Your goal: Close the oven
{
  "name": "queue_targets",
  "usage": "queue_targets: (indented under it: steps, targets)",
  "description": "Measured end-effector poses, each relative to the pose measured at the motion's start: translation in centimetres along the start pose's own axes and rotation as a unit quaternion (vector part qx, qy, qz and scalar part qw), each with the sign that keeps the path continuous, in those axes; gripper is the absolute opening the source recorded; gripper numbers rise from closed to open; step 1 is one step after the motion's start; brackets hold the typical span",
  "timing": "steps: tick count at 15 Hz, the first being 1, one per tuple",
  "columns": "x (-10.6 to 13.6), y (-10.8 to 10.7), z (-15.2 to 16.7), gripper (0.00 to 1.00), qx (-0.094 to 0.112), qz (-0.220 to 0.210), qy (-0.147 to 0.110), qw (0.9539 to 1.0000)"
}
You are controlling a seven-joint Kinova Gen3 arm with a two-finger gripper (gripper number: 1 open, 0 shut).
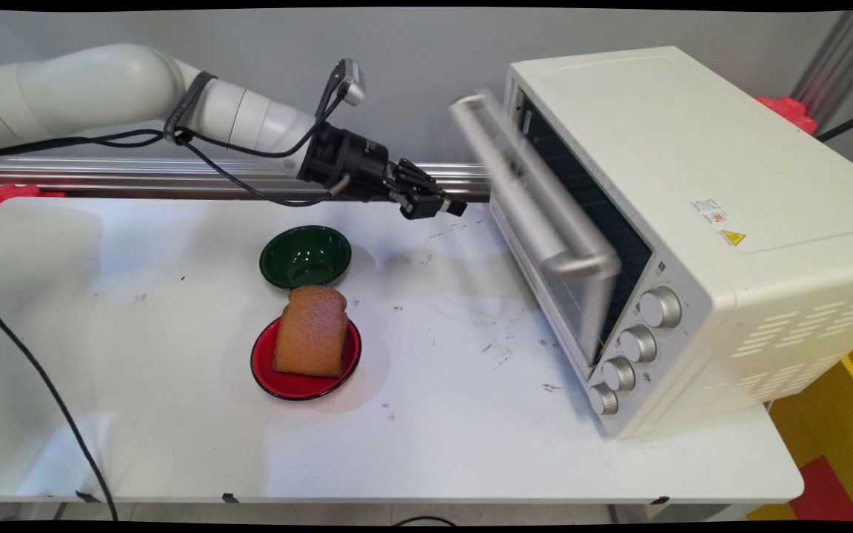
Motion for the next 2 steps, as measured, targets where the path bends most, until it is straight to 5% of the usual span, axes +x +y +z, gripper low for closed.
queue_targets:
  steps: [2]
  targets:
    - [0.33, 0.06, -0.14, 0.0, 0.0, -0.001, 0.001, 1.0]
